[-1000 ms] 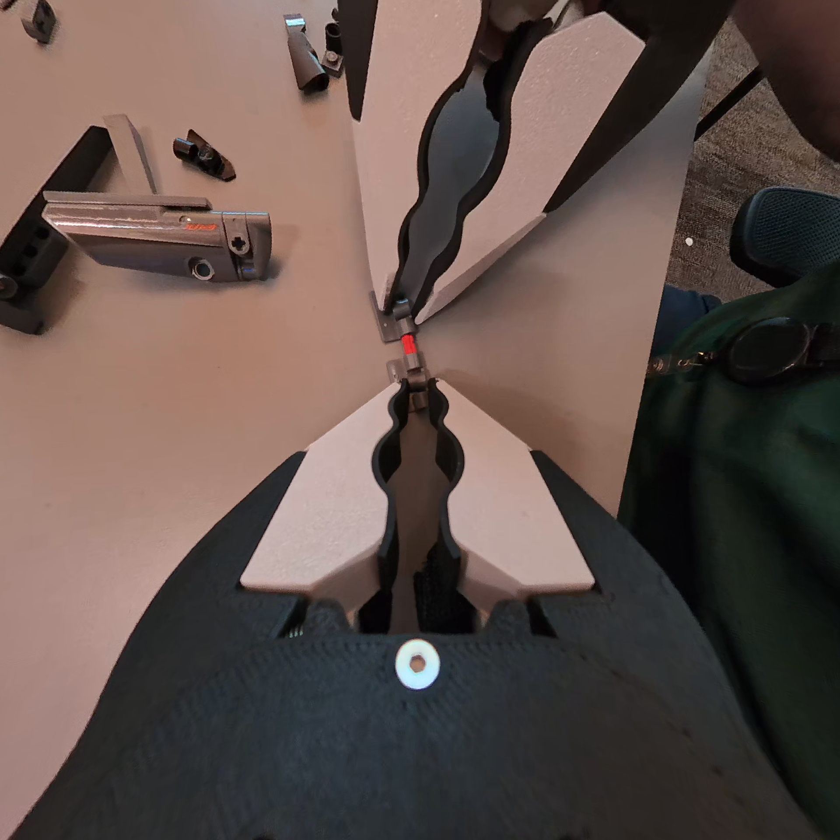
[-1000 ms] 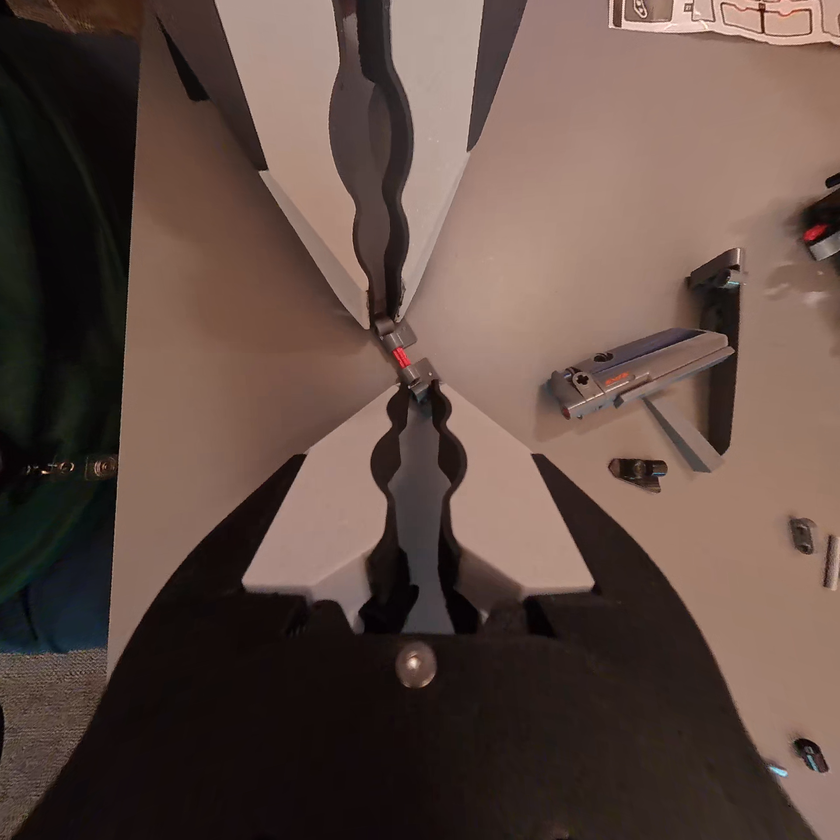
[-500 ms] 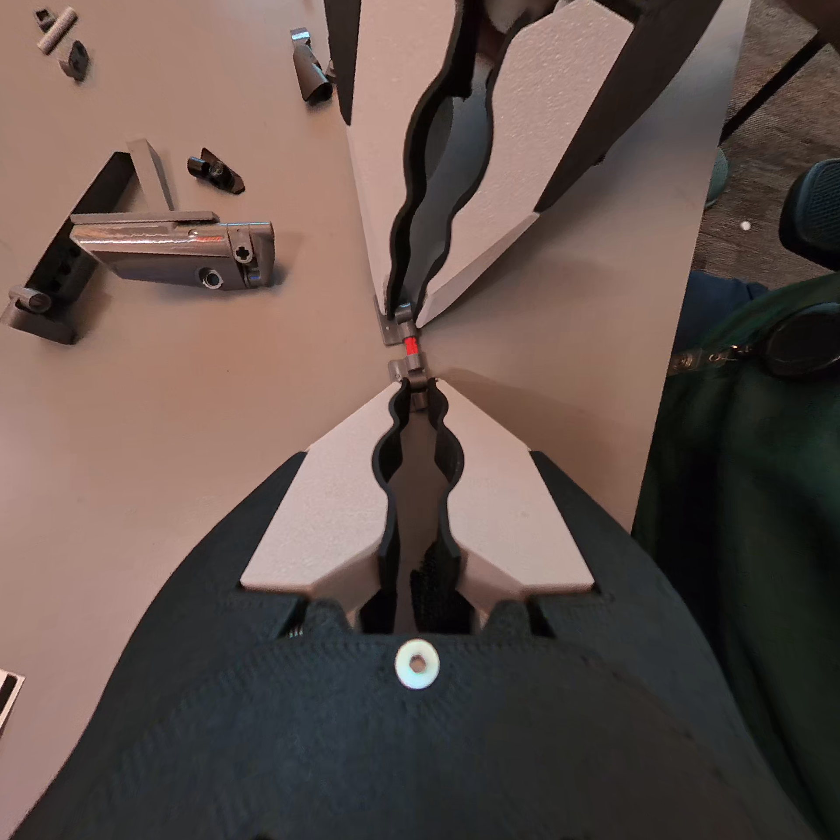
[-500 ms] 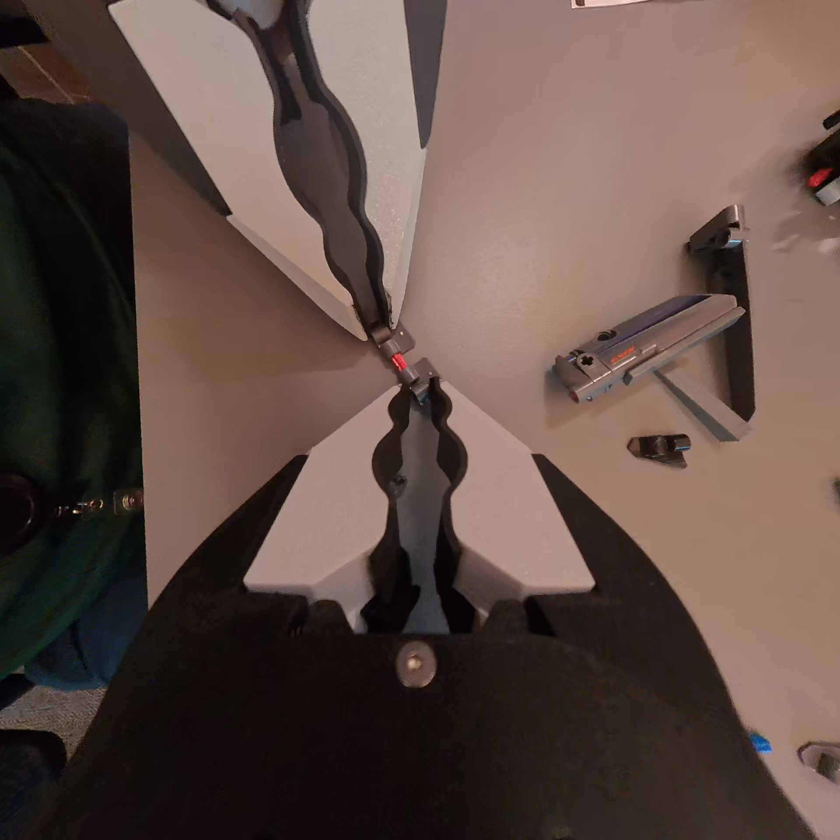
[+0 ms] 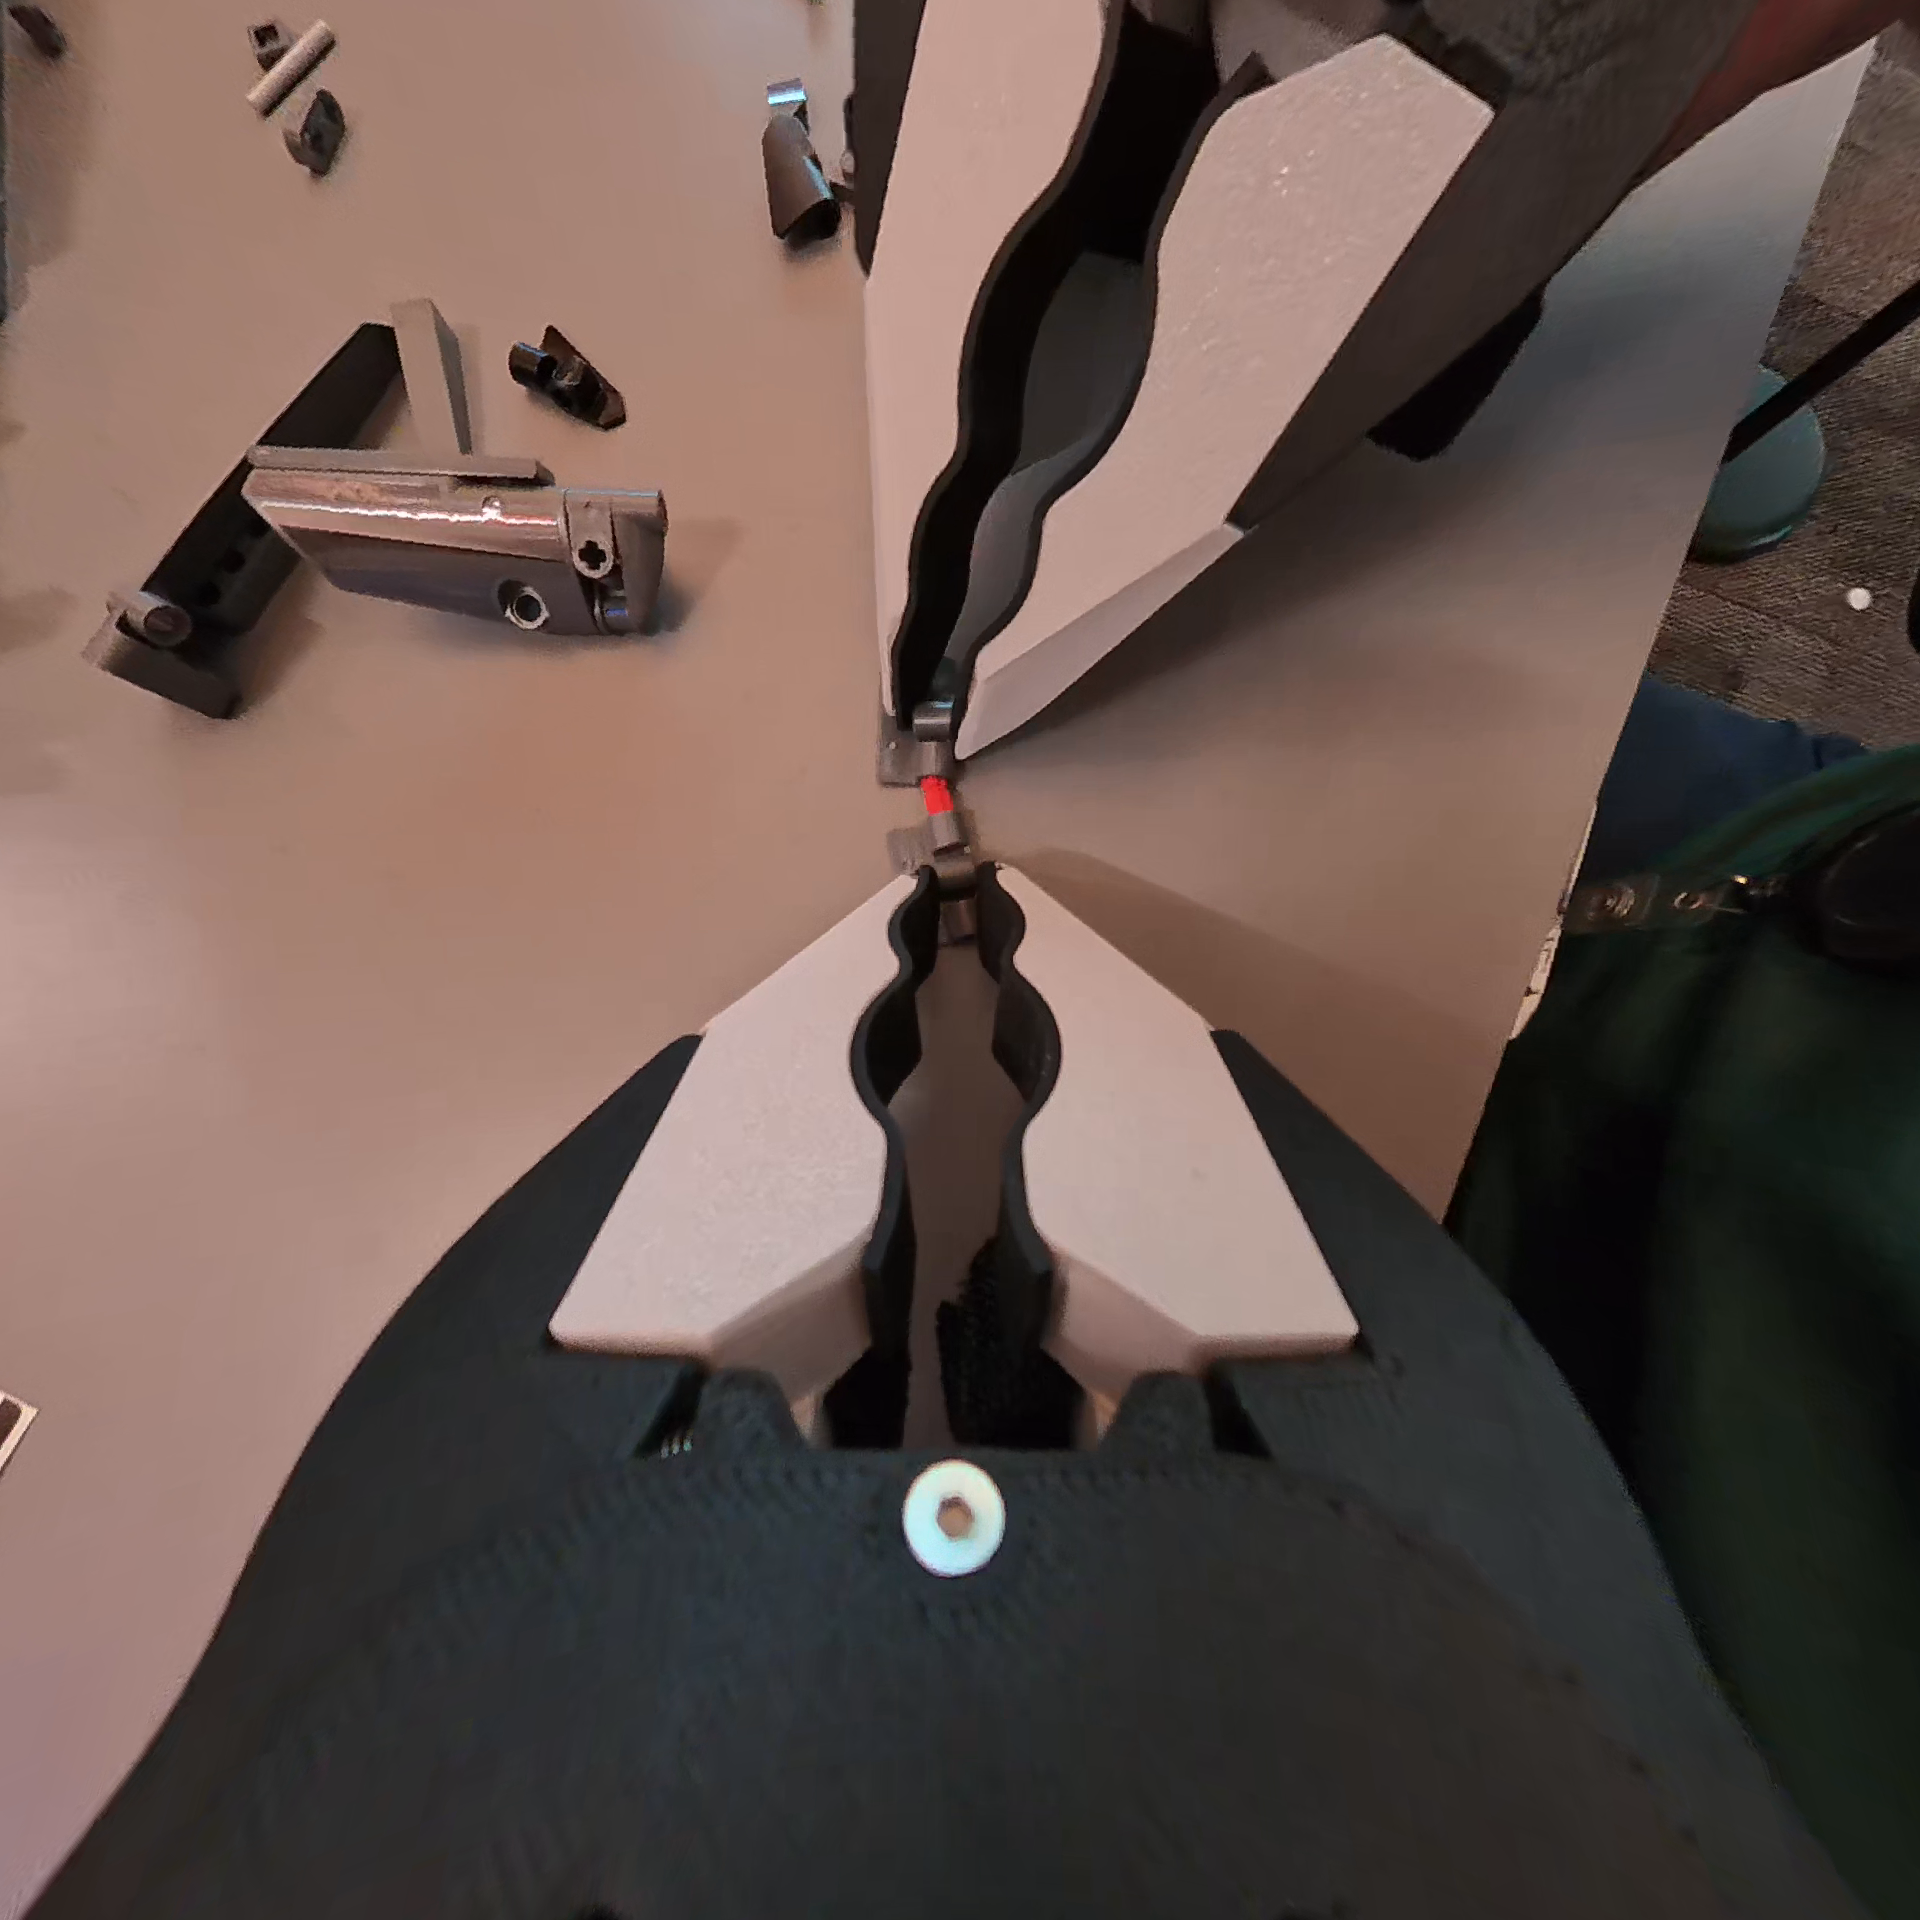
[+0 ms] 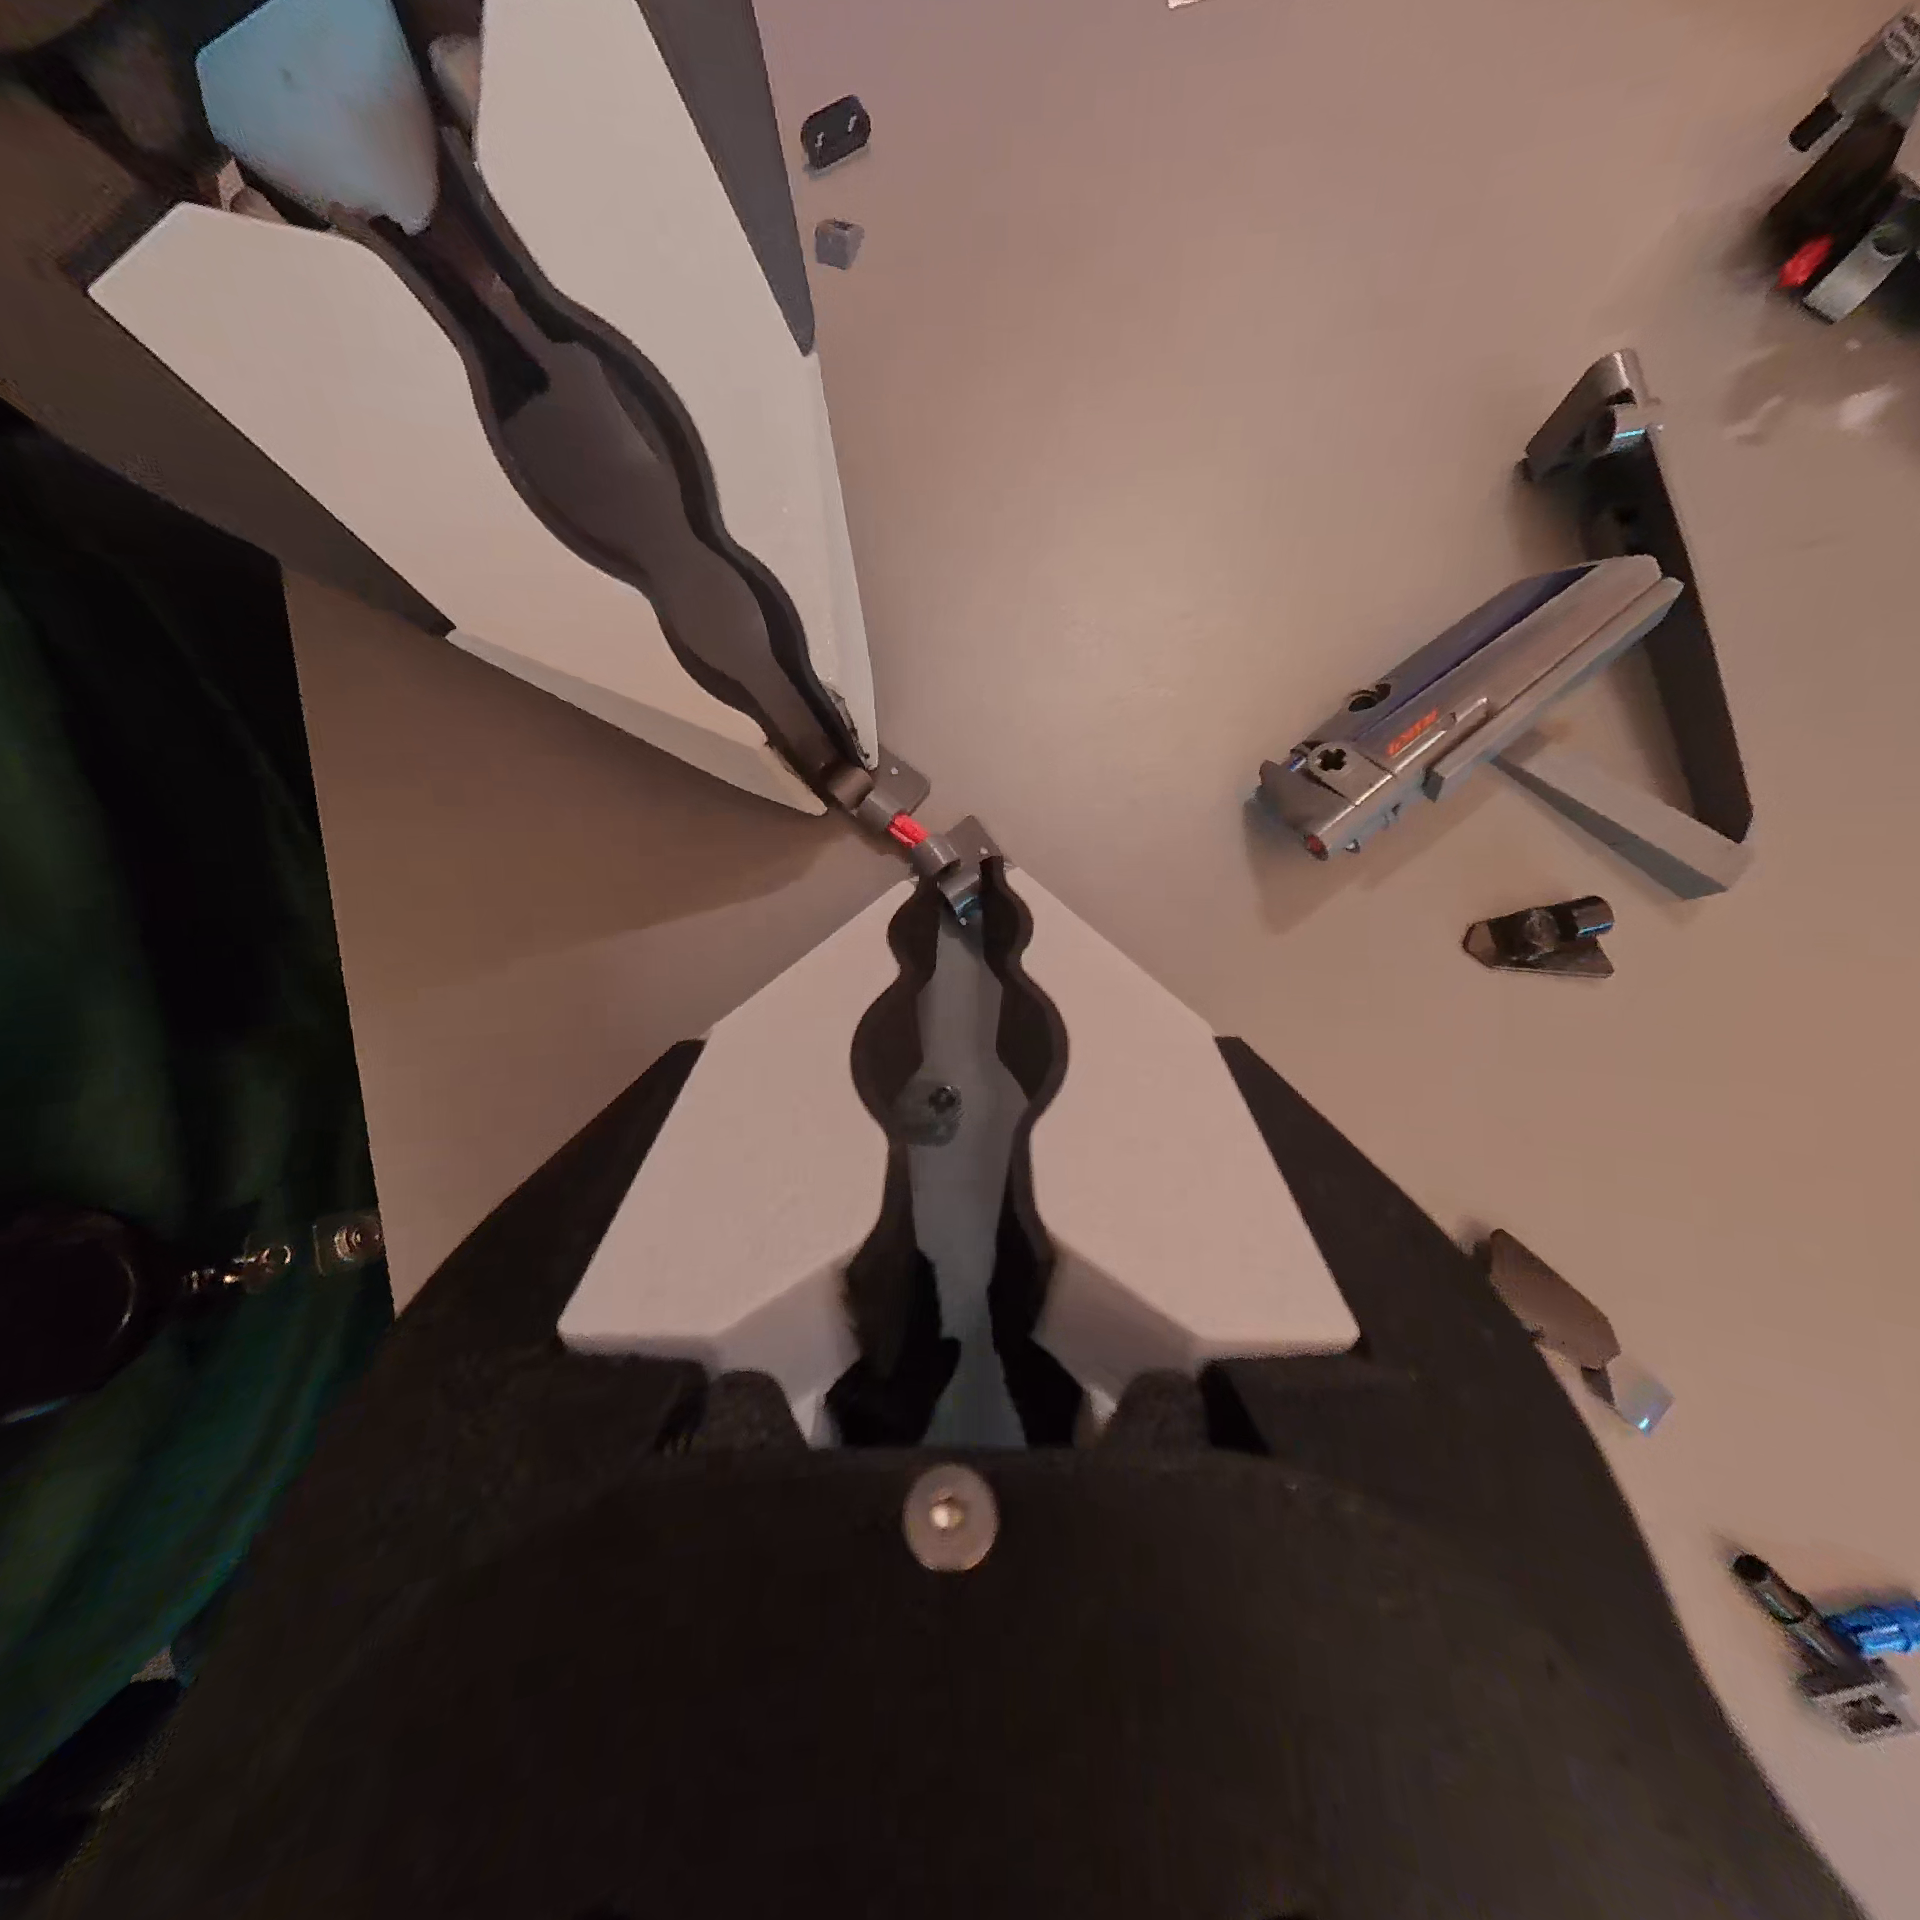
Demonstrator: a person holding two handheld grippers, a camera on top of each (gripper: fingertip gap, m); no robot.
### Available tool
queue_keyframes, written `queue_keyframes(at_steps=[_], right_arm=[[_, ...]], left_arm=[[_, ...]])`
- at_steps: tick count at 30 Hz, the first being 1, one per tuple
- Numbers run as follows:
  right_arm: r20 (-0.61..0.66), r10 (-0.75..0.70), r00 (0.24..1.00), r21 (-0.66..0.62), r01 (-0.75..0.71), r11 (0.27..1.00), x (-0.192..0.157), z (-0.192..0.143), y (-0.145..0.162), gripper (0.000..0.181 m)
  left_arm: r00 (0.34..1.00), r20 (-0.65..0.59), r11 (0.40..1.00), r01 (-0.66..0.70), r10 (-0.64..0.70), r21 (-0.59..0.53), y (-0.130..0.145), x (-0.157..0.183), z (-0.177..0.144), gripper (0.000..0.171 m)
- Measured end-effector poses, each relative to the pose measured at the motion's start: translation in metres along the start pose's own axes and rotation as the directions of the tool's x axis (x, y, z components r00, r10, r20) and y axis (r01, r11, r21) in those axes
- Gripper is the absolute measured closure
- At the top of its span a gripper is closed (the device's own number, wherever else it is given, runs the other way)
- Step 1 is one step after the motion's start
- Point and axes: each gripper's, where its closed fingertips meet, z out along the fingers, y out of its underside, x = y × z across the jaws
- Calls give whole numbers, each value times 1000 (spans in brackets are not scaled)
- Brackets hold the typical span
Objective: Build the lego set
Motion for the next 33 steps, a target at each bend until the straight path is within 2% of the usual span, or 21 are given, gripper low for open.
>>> queue_keyframes(at_steps=[17,33], right_arm=[[134,-179,975,8,180,984,-1,1,-1,176],[244,-248,937,42,246,968,-4,2,-2,176]], left_arm=[[989,-105,995,-104,104,6,0,1,0,166],[962,-179,979,-205,204,16,-1,0,1,166]])
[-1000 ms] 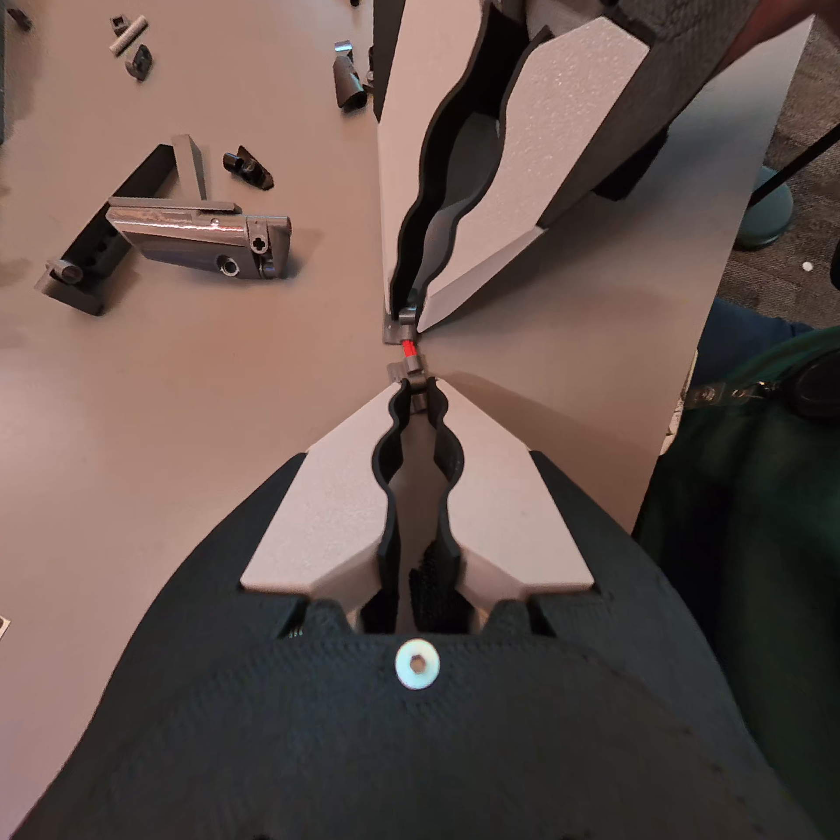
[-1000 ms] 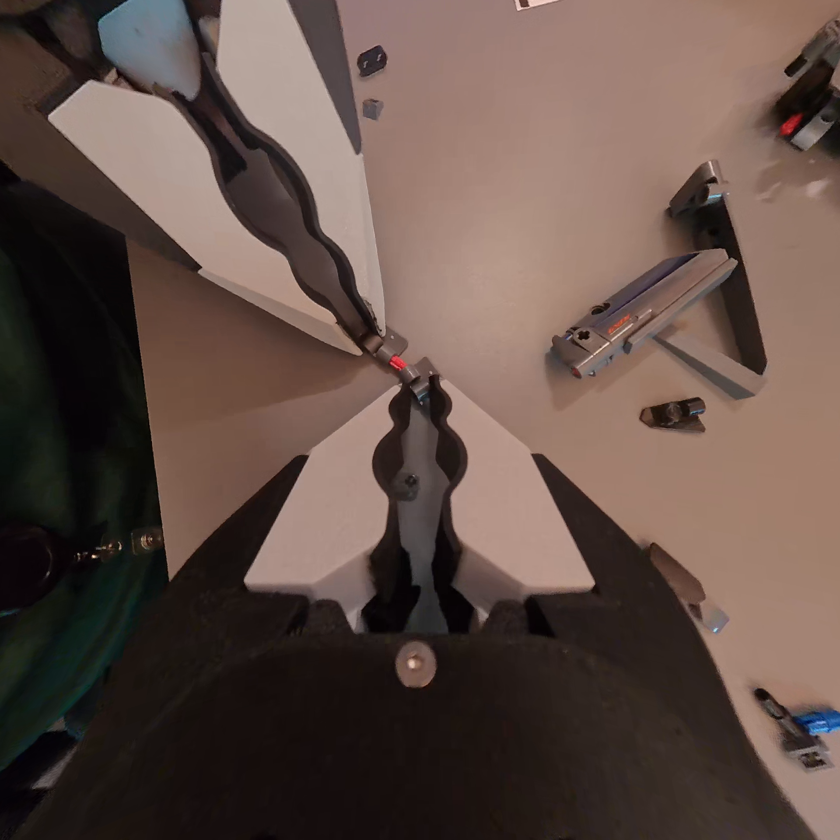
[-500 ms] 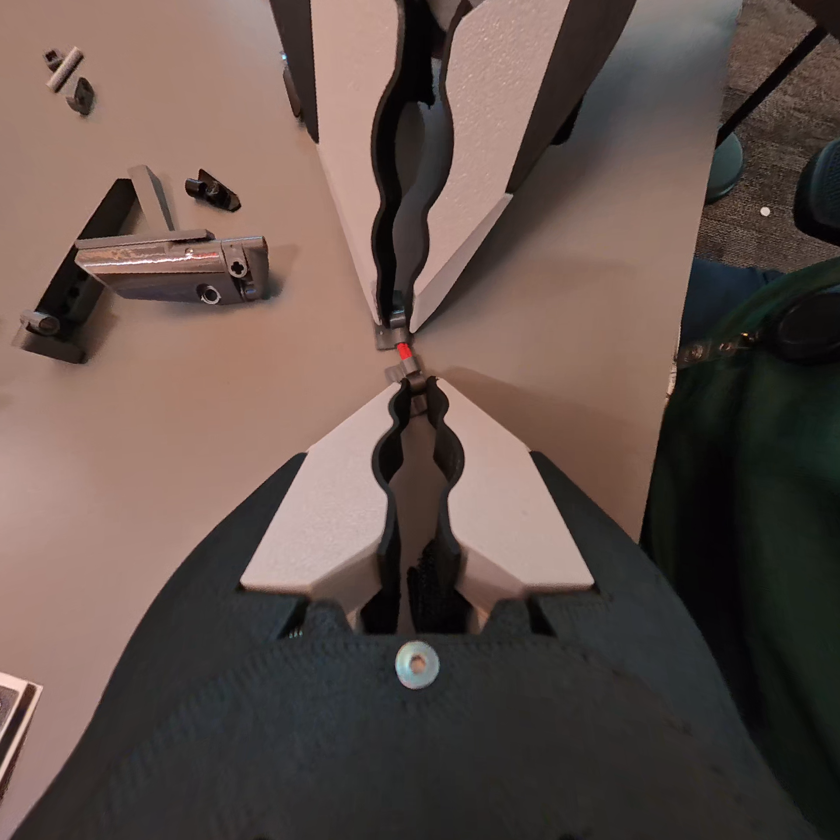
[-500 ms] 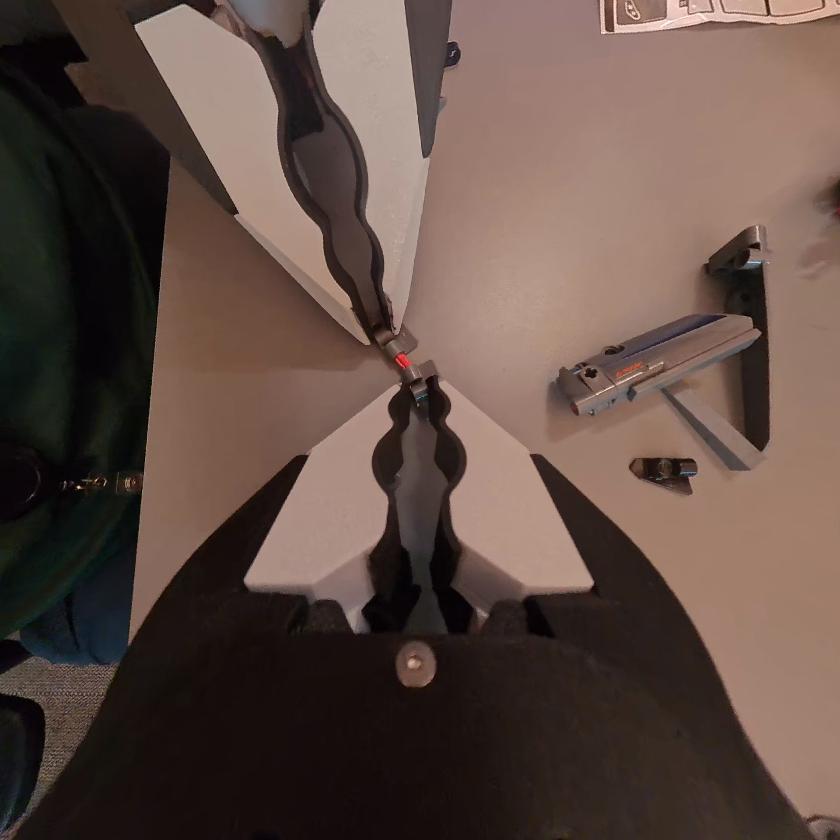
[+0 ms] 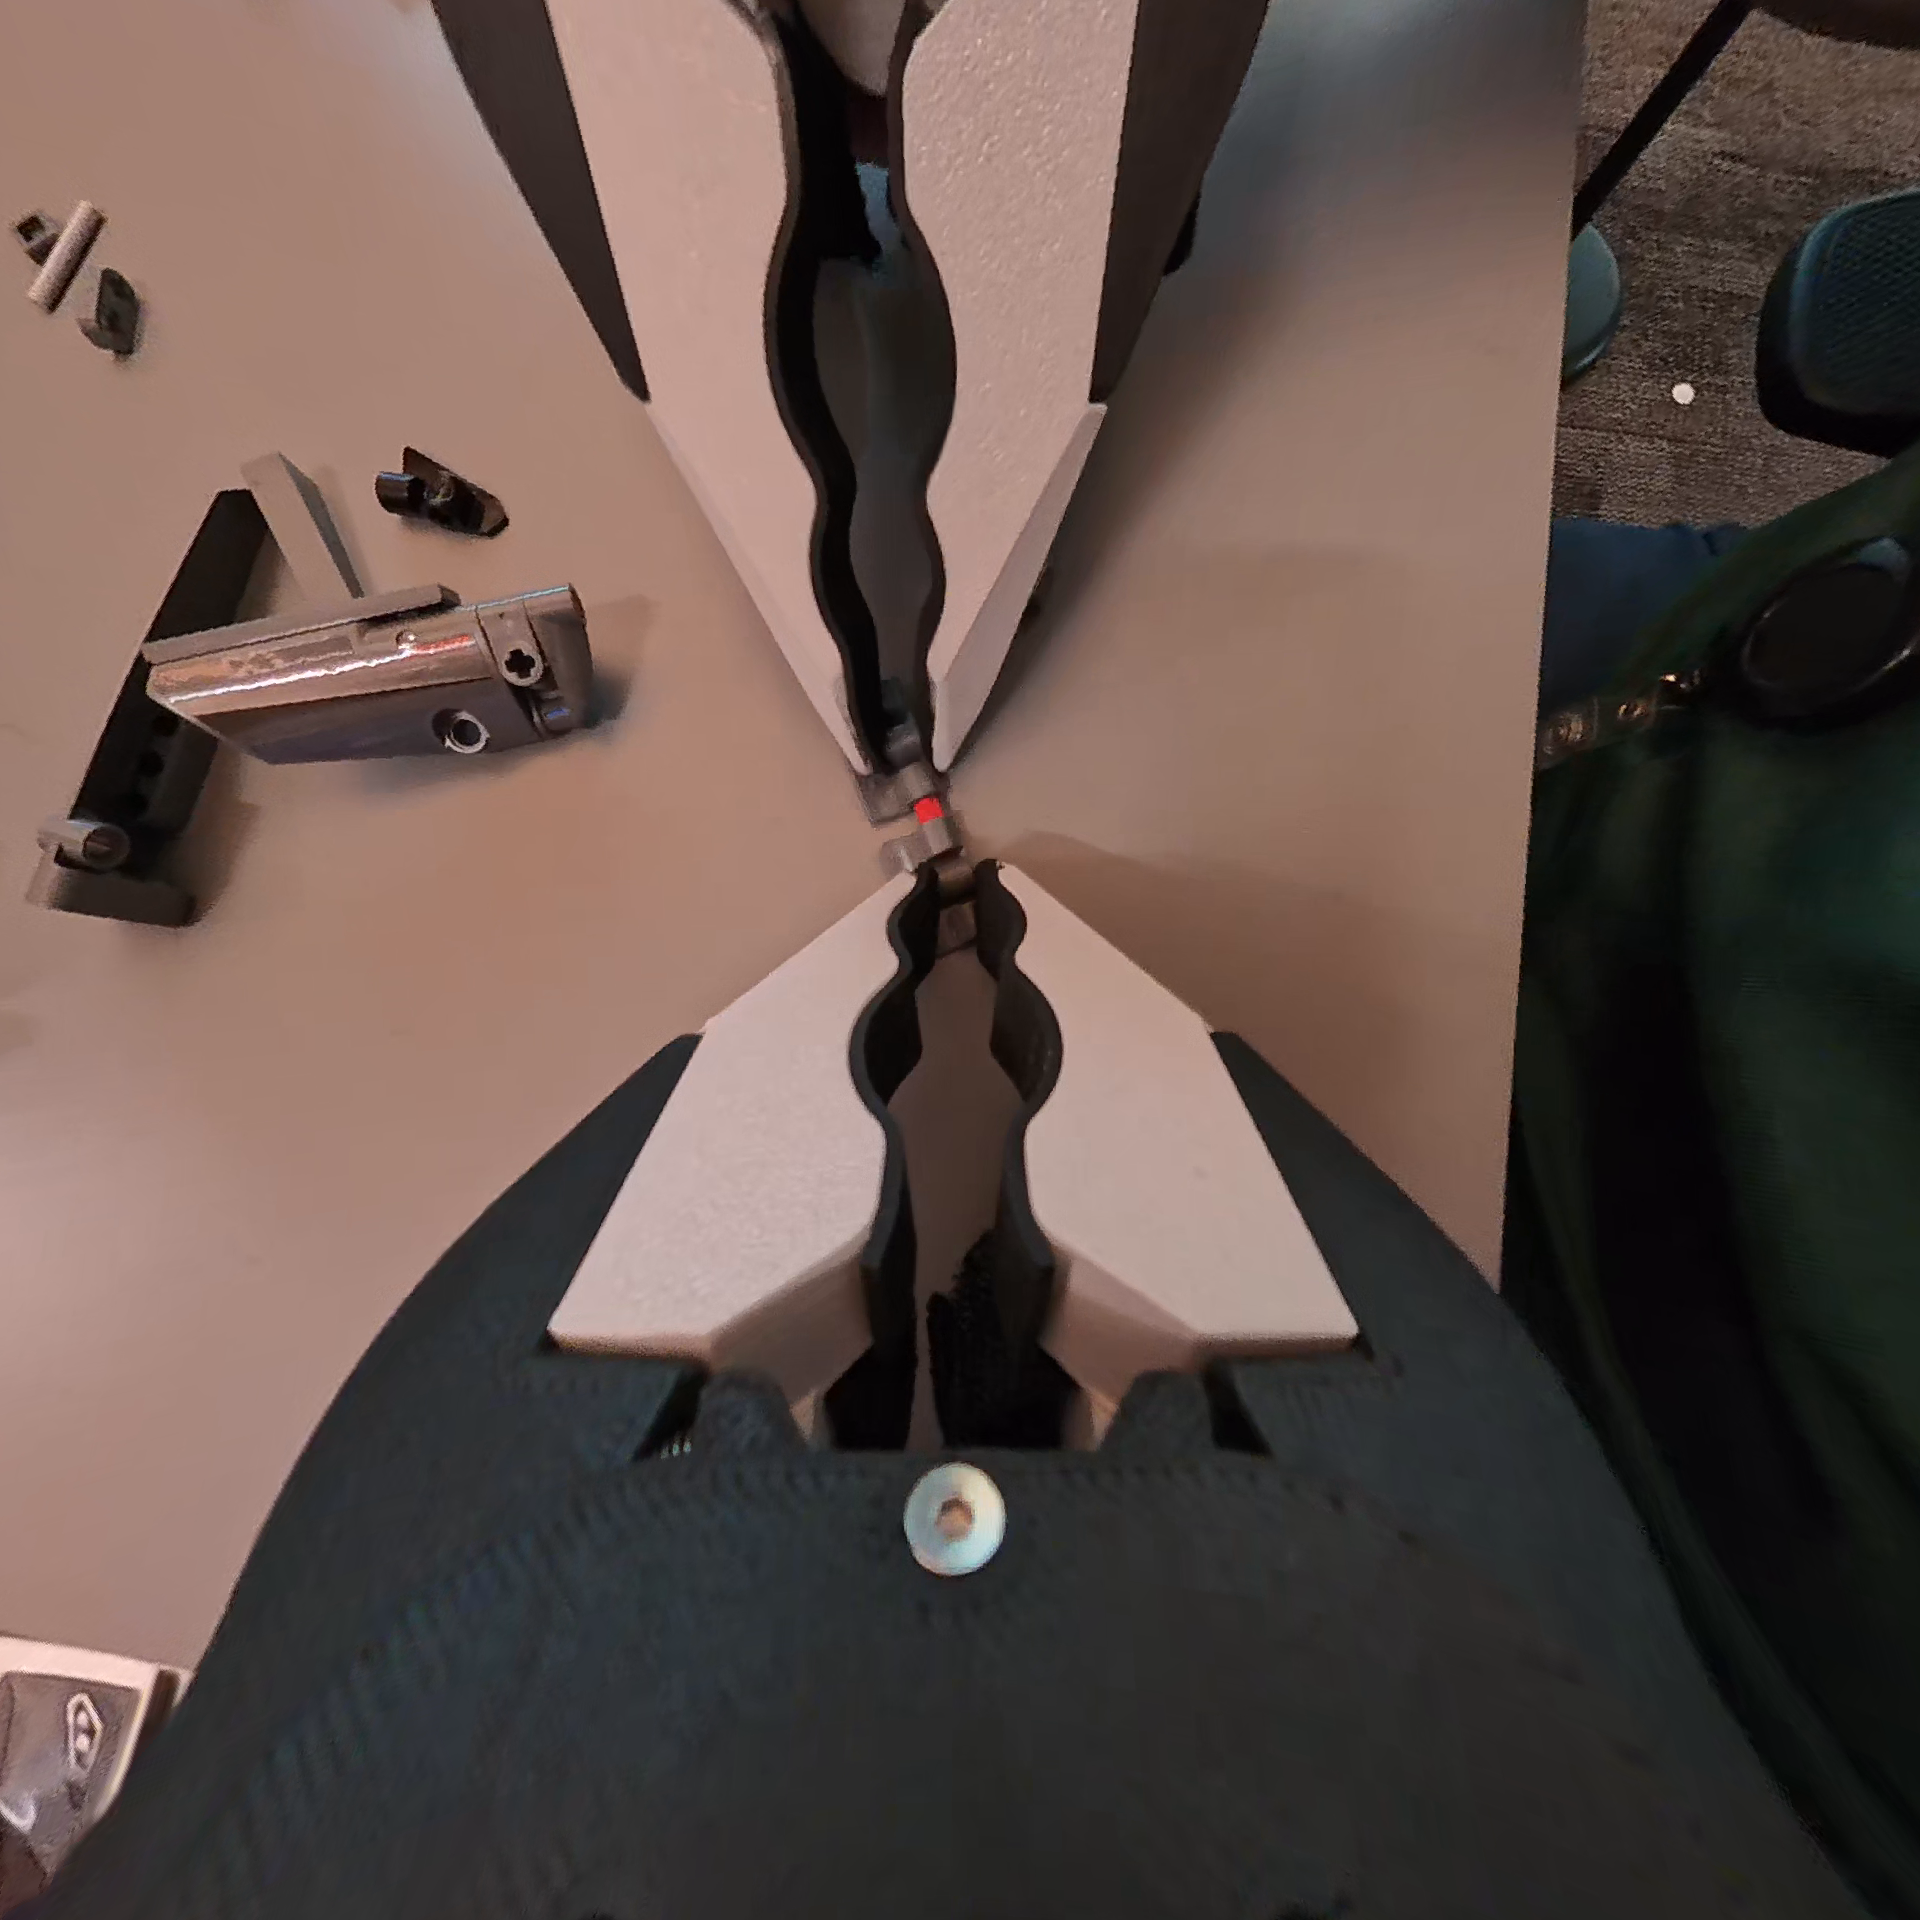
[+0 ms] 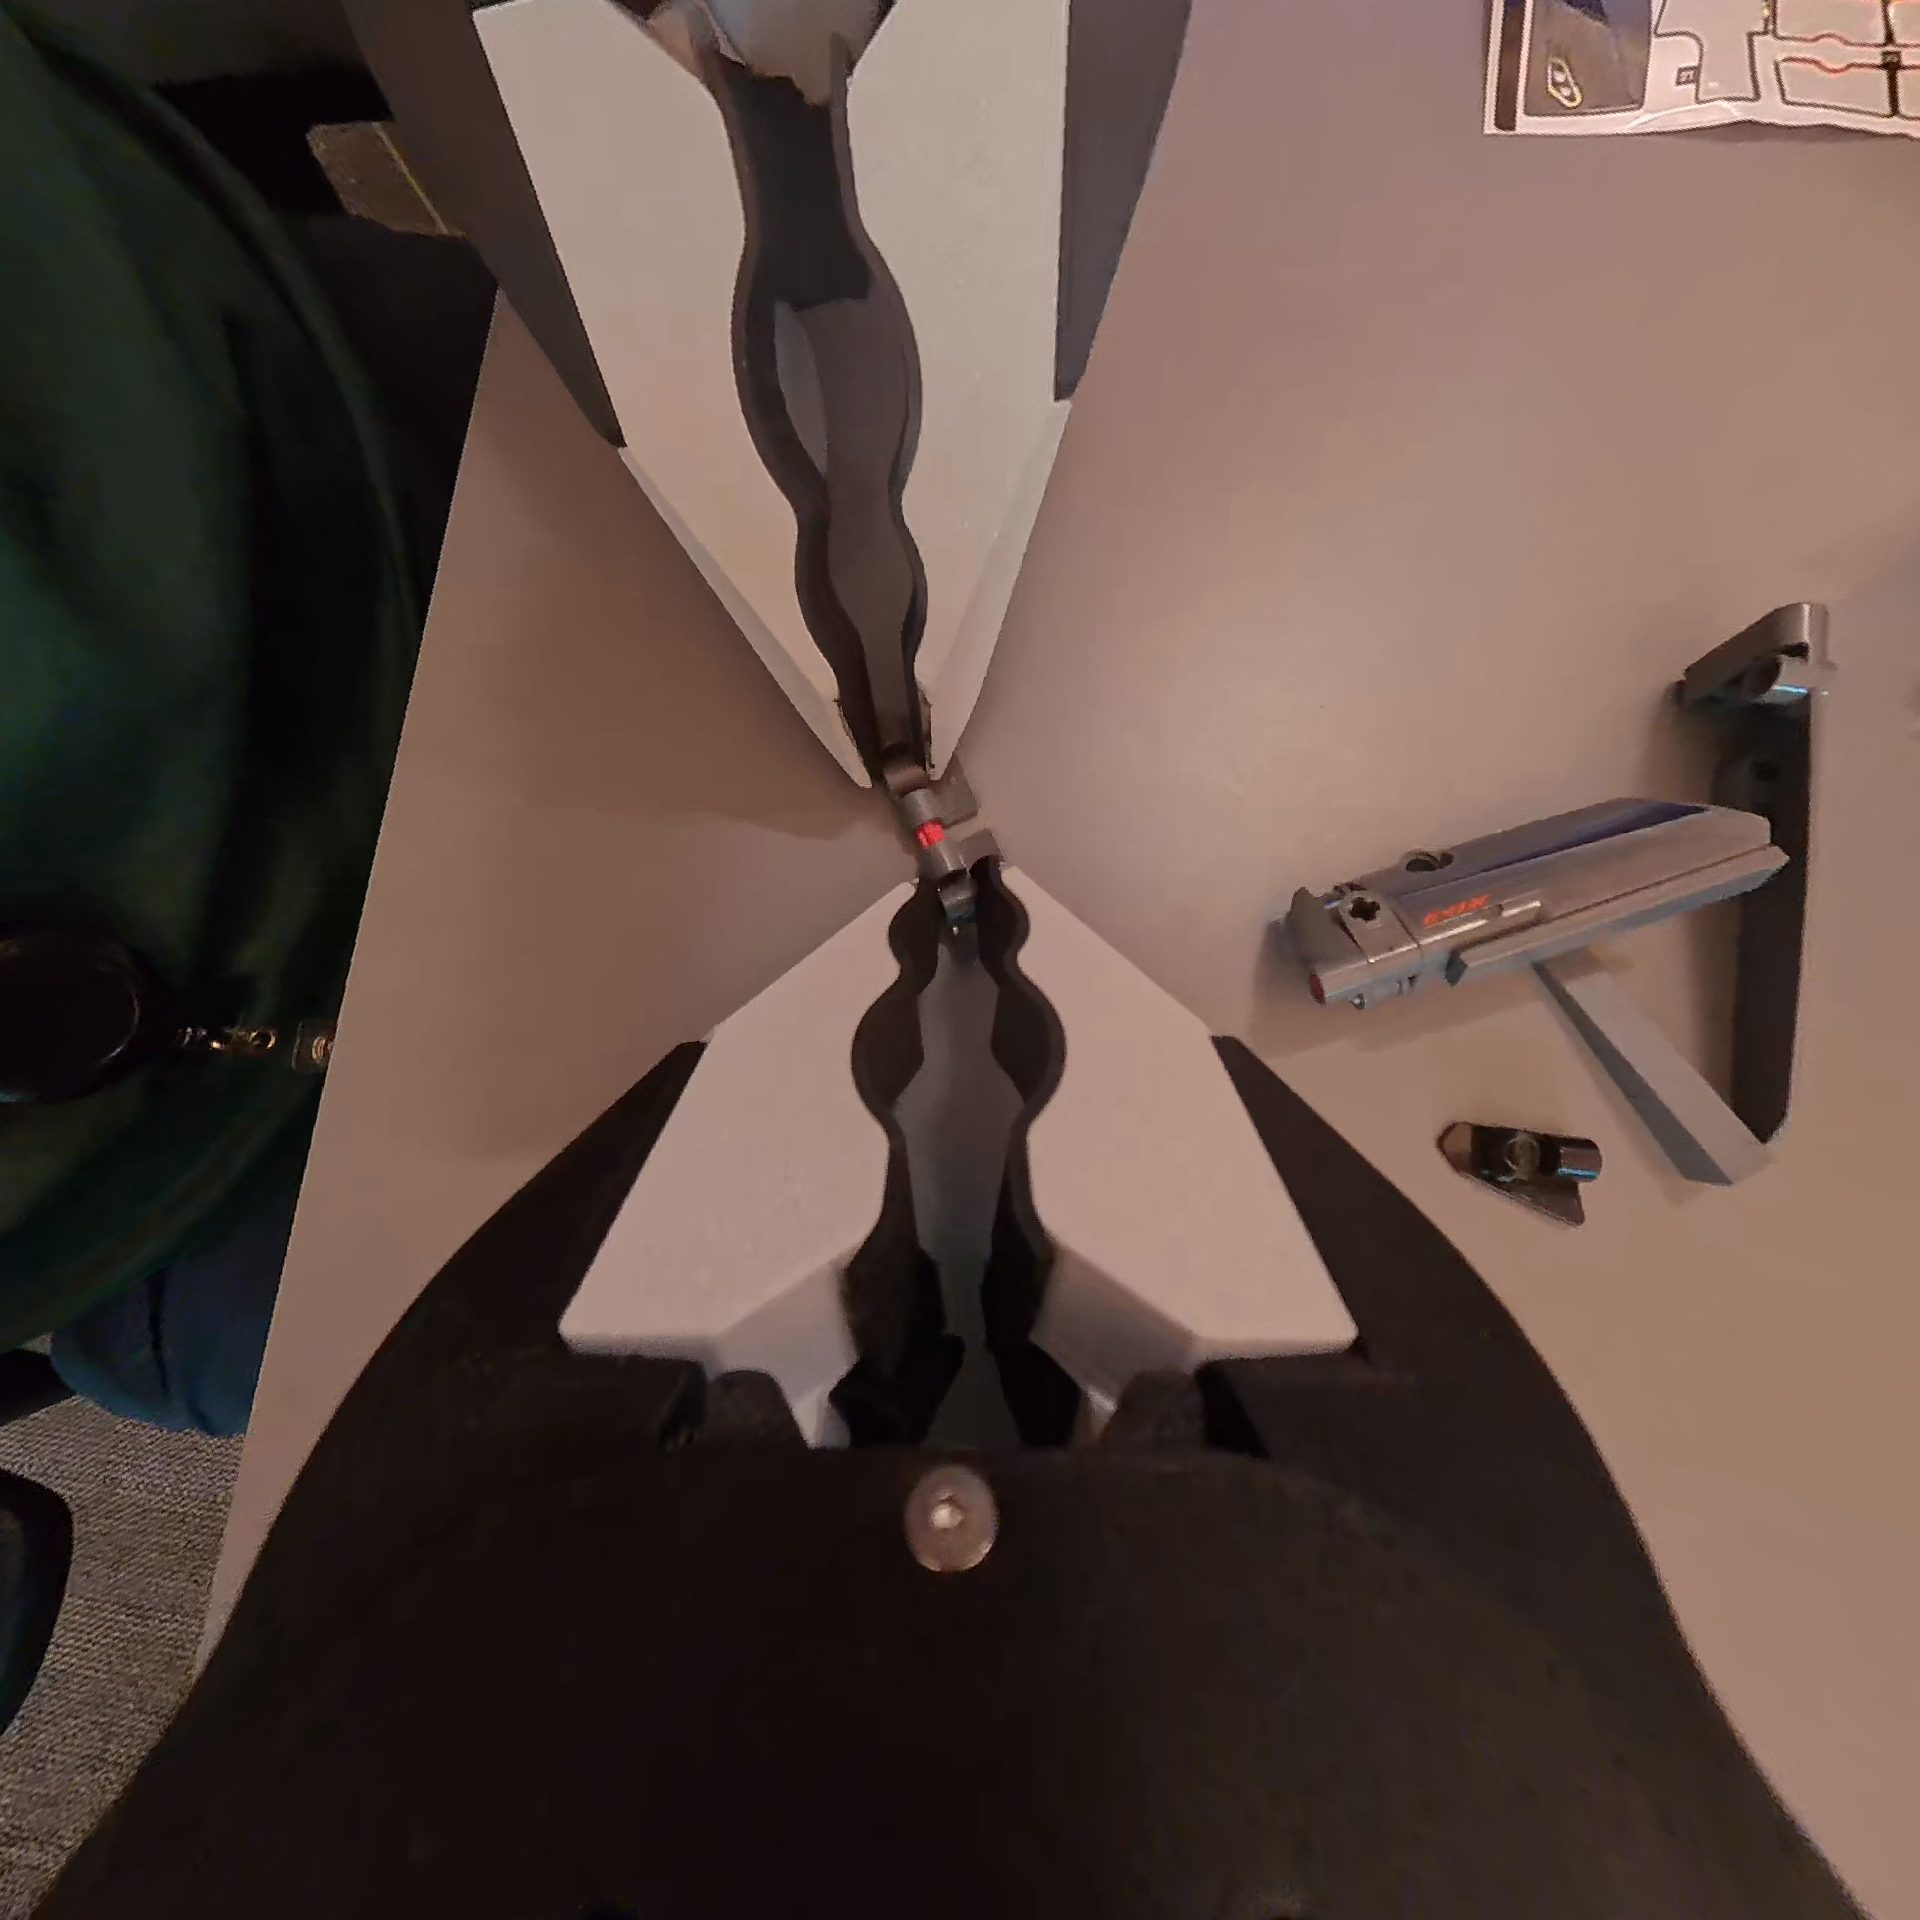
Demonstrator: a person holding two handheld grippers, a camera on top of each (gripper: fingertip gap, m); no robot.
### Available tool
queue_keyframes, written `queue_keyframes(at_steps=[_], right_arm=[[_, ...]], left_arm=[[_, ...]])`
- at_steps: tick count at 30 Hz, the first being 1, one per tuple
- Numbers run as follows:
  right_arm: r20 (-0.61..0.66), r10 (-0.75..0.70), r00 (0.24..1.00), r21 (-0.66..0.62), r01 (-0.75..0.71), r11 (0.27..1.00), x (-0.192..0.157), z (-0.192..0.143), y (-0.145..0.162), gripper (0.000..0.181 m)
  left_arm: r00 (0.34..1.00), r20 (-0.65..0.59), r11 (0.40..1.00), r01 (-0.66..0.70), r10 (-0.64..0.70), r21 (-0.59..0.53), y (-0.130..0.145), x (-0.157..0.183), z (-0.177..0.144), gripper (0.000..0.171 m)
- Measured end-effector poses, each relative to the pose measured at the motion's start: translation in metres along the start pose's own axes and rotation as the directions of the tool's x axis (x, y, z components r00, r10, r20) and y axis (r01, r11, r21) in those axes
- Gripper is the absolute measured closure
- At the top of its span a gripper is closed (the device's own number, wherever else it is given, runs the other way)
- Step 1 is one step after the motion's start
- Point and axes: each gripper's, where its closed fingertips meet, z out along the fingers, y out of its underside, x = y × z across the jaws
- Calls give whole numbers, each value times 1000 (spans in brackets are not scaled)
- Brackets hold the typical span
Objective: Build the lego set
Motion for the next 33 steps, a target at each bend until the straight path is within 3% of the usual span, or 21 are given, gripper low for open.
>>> queue_keyframes(at_steps=[13,15,18,21,23,26,30,33], right_arm=[[2,4,1000,-1,-4,1000,-3,3,-3,177],[-43,21,999,-11,-21,1000,1,0,-2,176],[-123,74,990,34,-71,997,2,-17,-8,155],[-260,144,955,-3,-150,989,7,-27,0,148],[-290,200,936,-6,-211,977,3,-24,2,142],[-355,248,901,-35,-278,960,1,-12,10,133],[-419,288,861,8,-313,950,3,-15,7,125],[-444,311,840,12,-341,940,1,-20,6,126]], left_arm=[[1000,19,1000,23,-22,-7,-1,-1,1,166],[998,54,999,32,-32,-2,-2,-4,2,166],[990,67,993,121,-122,9,-4,-6,2,166],[977,124,985,171,-172,19,-5,-11,3,166],[975,109,981,191,-193,36,-10,-6,6,165],[969,33,966,240,-244,100,-21,0,4,150],[959,-78,943,282,-273,175,-31,1,-18,159],[967,13,962,252,-254,104,-14,-16,-20,170]])
